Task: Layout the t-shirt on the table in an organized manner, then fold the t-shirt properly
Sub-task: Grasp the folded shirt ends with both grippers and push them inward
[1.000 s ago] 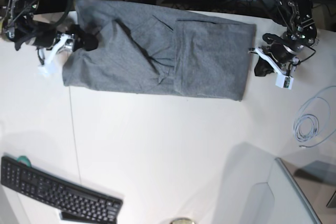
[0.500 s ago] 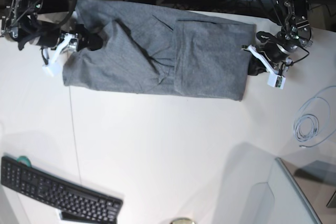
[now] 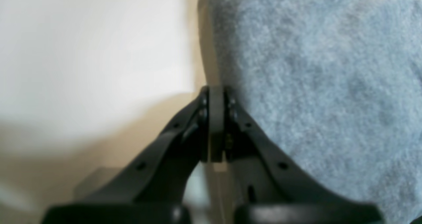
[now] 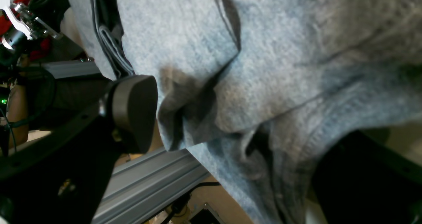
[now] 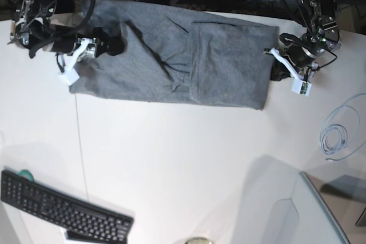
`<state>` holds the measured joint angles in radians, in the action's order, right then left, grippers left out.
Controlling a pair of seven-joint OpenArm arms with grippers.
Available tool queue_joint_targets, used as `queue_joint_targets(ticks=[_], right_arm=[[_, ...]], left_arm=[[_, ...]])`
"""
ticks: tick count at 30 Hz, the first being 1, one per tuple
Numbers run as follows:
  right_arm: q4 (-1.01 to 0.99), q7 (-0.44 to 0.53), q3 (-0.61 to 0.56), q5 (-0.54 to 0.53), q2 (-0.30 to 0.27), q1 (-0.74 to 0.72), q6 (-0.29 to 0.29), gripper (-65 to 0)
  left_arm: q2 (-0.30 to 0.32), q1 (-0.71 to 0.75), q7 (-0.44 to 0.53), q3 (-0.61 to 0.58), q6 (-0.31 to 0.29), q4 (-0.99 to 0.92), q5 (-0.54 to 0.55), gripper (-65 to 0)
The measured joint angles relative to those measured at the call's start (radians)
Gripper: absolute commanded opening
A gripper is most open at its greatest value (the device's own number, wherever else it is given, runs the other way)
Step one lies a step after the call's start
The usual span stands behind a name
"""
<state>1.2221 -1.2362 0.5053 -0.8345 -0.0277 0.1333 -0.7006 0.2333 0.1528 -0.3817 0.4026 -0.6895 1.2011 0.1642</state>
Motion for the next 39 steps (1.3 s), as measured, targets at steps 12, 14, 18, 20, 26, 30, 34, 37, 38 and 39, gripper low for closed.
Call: queue_joint_targets(ticks=[12,14,18,20,26,30,34,37,38,39], right_arm=[[0.0,-0.035,-0.002,0.019,0.014,-0.024,0.0,-15.5],[-0.001,-0.036,-0.002,0.018,0.015,-0.027,0.0,-15.5],[-0.005,-0.032,-0.035,0.027,0.014,-0.037,0.0,-18.0],[-0.005,-0.028,-0.051,0.045,0.023,-0.041,0.0,-24.5],[-0.012,-0.04,-0.053,0.061,0.02,-0.051,0.0,-31.5],[-0.012,-0.023,-0.054,0.064,0.008,-0.073,0.001,-33.2],[-0.056,-0.018,-0.054,0.065,-0.023,-0.112,0.003,-52.4],[-0.147,-0.009,-0.054,0.061,-0.056,-0.155,0.004,-65.0],[-0.173,-0.01,-0.054,0.061,-0.066,-0.166,0.004,-65.0],[-0.194,-0.01,-0.055,0.061,-0.072,-0.174,0.004,-64.5]], left_arm=[[-0.001,0.0,-0.002,-0.001,0.0,0.0,0.0,-65.0],[-0.001,0.0,-0.002,-0.001,0.0,0.0,0.0,-65.0],[-0.002,0.0,-0.002,-0.001,0.0,0.0,0.0,-65.0],[-0.005,0.0,-0.003,-0.002,0.0,0.0,0.0,-65.0],[-0.009,0.0,-0.003,-0.005,0.0,-0.001,0.0,-65.0],[-0.002,0.001,-0.003,-0.035,0.003,-0.001,0.0,-65.0],[-0.01,0.014,0.01,-0.109,0.003,0.001,0.01,-65.0],[-0.016,0.014,0.017,-0.135,0.001,0.001,0.016,-65.0],[-0.021,0.012,0.019,-0.139,0.006,0.001,0.016,-65.0],[-0.024,0.01,0.02,-0.141,0.008,0.001,0.016,-65.0]])
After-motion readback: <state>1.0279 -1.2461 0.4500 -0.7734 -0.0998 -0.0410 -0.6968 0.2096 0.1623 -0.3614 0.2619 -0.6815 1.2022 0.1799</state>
